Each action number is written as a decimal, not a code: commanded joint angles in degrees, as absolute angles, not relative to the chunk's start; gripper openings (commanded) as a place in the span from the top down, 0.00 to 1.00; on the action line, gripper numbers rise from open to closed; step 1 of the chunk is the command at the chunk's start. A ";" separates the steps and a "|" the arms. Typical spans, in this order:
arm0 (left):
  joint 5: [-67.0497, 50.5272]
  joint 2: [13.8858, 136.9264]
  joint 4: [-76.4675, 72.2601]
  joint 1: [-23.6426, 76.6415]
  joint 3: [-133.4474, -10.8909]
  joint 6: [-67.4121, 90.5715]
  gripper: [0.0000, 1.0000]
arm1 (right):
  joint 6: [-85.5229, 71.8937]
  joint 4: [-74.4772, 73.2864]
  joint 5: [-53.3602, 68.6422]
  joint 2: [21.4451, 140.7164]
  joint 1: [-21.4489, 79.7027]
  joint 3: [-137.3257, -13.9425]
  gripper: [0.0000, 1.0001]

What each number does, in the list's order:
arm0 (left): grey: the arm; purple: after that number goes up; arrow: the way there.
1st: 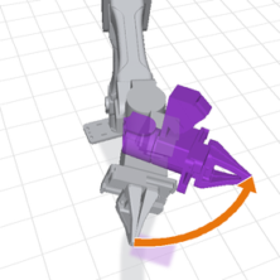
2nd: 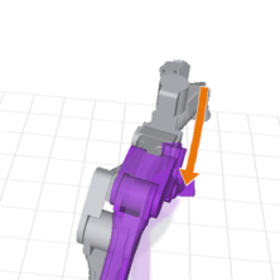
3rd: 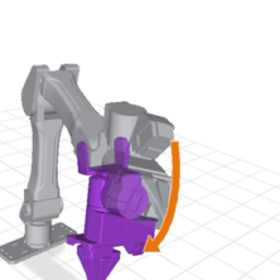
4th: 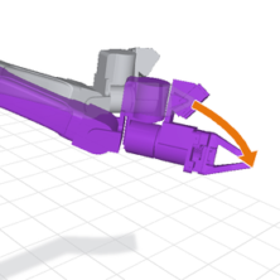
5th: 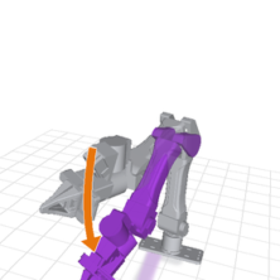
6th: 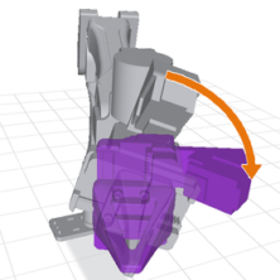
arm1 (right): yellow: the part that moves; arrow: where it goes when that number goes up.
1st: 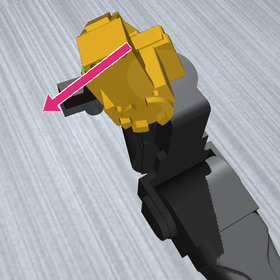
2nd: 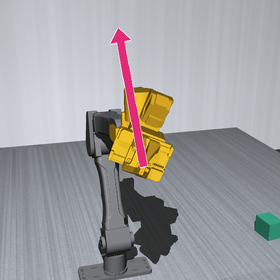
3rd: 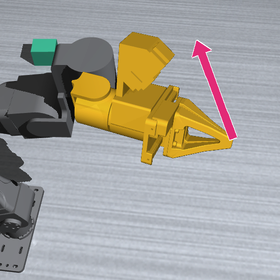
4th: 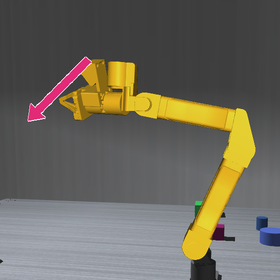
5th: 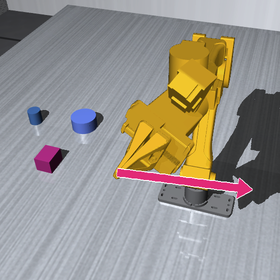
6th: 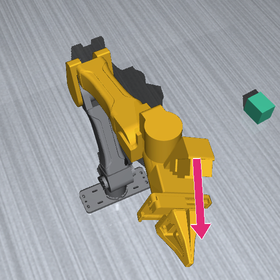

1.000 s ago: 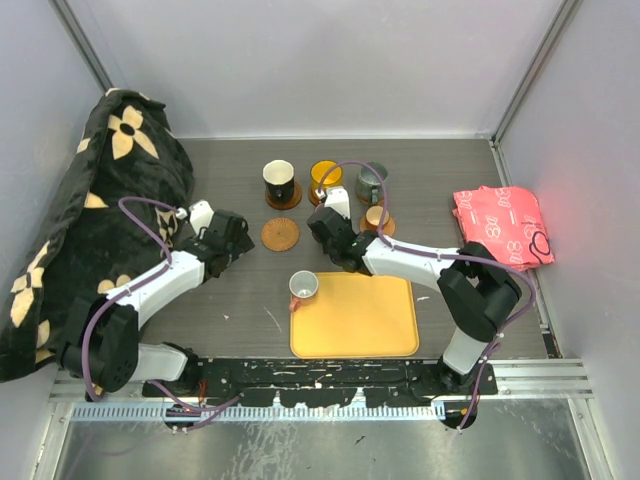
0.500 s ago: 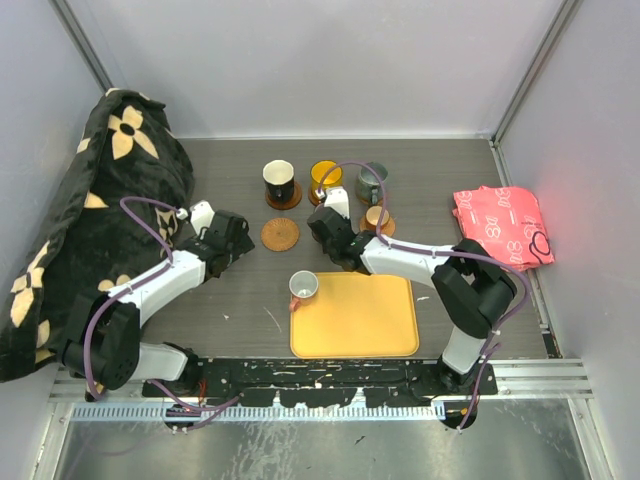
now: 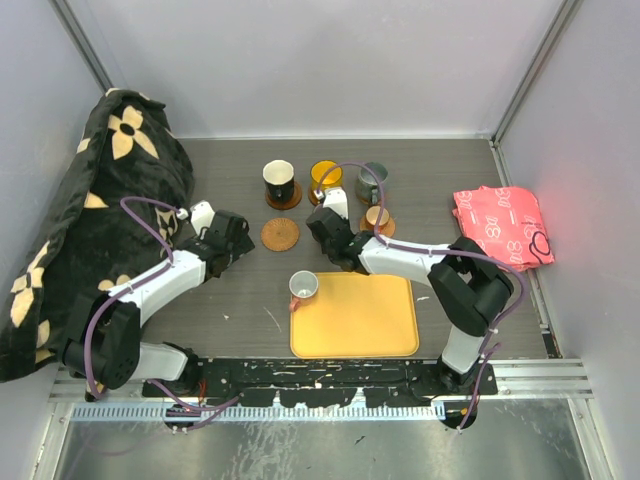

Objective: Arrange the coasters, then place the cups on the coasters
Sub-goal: Place the cup on the coaster.

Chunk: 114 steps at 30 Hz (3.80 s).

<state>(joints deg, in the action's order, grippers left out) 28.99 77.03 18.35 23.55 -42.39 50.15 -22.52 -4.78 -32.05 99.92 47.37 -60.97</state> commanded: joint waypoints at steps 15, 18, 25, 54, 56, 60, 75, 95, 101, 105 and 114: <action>29.14 77.32 15.56 23.44 -43.85 49.83 0.02 | -22.70 0.18 -33.28 100.15 47.20 -64.85 0.99; 29.11 77.43 15.60 23.42 -43.91 49.83 0.02 | -23.42 -0.67 -33.52 100.25 47.20 -64.98 0.99; 29.09 77.45 15.69 23.46 -43.94 49.82 0.02 | -24.93 -1.83 -34.10 100.24 47.20 -64.95 0.84; 29.34 77.38 15.69 23.42 -44.03 49.69 0.02 | -26.00 -3.19 -33.22 97.04 47.20 -63.59 0.47; 29.48 77.27 15.74 23.46 -44.02 49.75 0.02 | -26.22 -3.56 -32.80 95.83 47.31 -63.18 0.45; 29.45 76.94 15.85 23.47 -44.04 49.70 0.02 | -26.54 -4.06 -31.98 91.83 47.46 -61.80 0.37; 29.27 75.58 15.83 23.47 -43.63 48.37 0.02 | -28.13 -8.09 -28.54 80.88 46.98 -57.54 0.04; 37.04 68.65 21.21 27.19 -45.70 43.52 0.02 | -23.51 -4.08 -29.46 77.87 45.29 -54.11 0.00; 40.68 66.13 22.46 33.47 -45.64 40.87 0.02 | -24.07 -7.56 -34.66 80.72 45.19 -56.44 0.00; 41.83 63.78 24.36 37.31 -44.84 41.19 0.02 | -23.00 -4.48 -32.12 78.31 45.21 -53.78 0.00; 43.82 60.65 28.32 49.29 -44.33 40.87 0.02 | -19.75 -0.24 -34.08 70.34 45.24 -47.81 0.00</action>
